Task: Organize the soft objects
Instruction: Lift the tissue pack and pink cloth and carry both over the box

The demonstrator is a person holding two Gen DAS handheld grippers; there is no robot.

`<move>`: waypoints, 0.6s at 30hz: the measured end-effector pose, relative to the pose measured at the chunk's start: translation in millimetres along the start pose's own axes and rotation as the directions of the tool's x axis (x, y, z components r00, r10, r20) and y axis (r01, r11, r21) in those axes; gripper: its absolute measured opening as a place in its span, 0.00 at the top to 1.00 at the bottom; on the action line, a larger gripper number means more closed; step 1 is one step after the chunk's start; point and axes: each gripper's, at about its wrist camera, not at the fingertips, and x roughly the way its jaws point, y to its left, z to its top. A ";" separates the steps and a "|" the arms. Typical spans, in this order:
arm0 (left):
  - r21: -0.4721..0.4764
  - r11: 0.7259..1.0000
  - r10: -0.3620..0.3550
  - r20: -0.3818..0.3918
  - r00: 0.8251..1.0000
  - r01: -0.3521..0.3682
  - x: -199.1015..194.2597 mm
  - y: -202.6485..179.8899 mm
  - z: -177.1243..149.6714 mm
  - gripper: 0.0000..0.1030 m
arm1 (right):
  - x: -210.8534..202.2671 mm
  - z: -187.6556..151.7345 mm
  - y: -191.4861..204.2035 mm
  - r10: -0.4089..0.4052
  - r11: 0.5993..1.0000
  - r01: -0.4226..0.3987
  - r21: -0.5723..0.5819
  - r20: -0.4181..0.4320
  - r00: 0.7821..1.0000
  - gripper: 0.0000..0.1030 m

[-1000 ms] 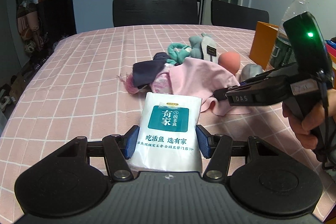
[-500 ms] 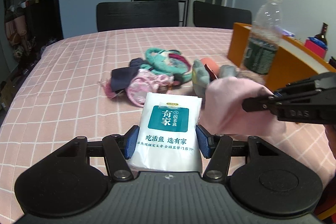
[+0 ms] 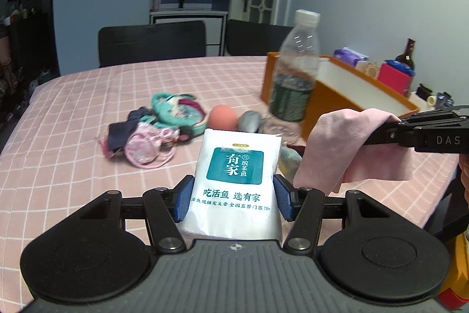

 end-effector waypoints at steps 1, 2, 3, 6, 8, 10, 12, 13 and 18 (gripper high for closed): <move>0.004 1.000 -0.009 0.004 1.000 0.009 -2.0 -3.6 1.8 0.36 | -6.3 1.4 -3.0 -0.007 1.000 0.007 0.004 0.006 1.000 0.99; 0.008 1.000 -0.017 0.006 1.000 0.017 -4.1 -7.2 3.6 0.36 | -12.8 2.8 -5.9 -0.017 1.000 0.017 0.004 0.013 1.000 1.00; 0.013 1.000 -0.024 0.008 1.000 0.024 -5.9 -10.9 5.7 0.36 | -19.4 4.3 -8.7 -0.030 1.000 0.030 0.004 0.020 0.999 1.00; 0.043 0.998 -0.042 0.021 0.999 0.041 -11.2 -25.2 13.3 0.36 | -35.8 11.8 -17.5 -0.061 0.998 0.061 0.002 0.043 0.997 1.00; 0.073 0.996 -0.054 0.029 0.998 0.052 -14.1 -37.1 19.5 0.36 | -48.6 18.2 -22.5 -0.087 0.996 0.088 -0.007 0.063 0.994 1.00; 0.100 0.992 -0.077 0.036 0.996 0.073 -16.1 -49.0 27.3 0.36 | -61.7 24.5 -26.5 -0.127 0.991 0.130 -0.027 0.086 0.988 1.00; 0.122 0.988 -0.103 0.051 0.993 0.096 -17.7 -61.1 35.4 0.36 | -74.4 32.2 -30.6 -0.167 0.984 0.173 -0.042 0.111 0.980 1.00; 0.137 0.985 -0.114 0.059 0.992 0.105 -18.0 -67.6 39.9 0.36 | -80.1 36.2 -33.4 -0.185 0.980 0.192 -0.047 0.123 0.975 1.00; 0.214 0.966 -0.171 0.103 0.980 0.146 -17.5 -101.4 63.6 0.36 | -104.0 61.7 -48.6 -0.247 0.962 0.263 -0.069 0.182 0.952 1.00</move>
